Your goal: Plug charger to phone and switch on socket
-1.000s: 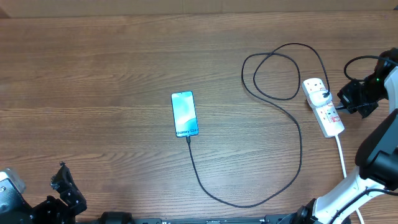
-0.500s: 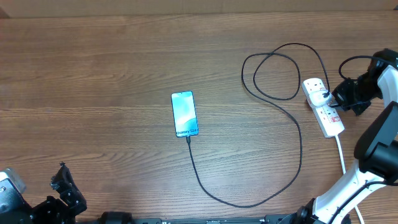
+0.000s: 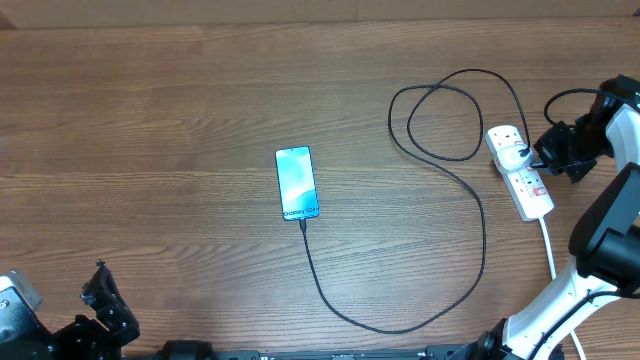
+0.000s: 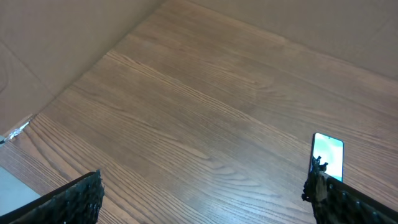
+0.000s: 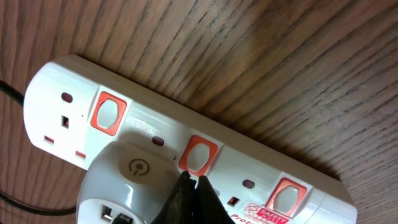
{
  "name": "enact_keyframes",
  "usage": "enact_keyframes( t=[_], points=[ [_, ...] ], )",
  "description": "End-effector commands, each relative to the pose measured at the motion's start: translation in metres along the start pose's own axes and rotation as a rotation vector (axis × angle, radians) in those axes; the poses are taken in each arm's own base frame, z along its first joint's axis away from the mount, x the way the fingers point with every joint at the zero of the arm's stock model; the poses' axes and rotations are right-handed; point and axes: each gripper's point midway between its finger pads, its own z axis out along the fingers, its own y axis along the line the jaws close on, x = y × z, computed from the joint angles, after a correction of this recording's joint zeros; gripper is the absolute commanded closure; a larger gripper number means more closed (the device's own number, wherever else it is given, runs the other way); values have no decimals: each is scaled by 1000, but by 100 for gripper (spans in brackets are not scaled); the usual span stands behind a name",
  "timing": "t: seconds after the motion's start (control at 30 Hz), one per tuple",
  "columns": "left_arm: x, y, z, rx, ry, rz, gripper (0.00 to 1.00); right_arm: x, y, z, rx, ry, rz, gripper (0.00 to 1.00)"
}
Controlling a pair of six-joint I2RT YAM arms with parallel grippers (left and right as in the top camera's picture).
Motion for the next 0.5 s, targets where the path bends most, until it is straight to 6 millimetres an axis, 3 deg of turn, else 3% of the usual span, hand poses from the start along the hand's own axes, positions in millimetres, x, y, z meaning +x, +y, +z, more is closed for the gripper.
enact_keyframes(
  t=[0.0, 0.3, 0.47],
  points=[
    [-1, 3, 1, -21, -6, -21, 0, -7, 14, -3, -50, -13, 0, 96],
    [-1, 3, 1, -21, -6, -21, 1, -2, 7, 23, -15, 47, 19, 96],
    [-1, 3, 1, -21, -6, -21, 1, -7, -5, 24, 55, 18, 17, 96]
  ],
)
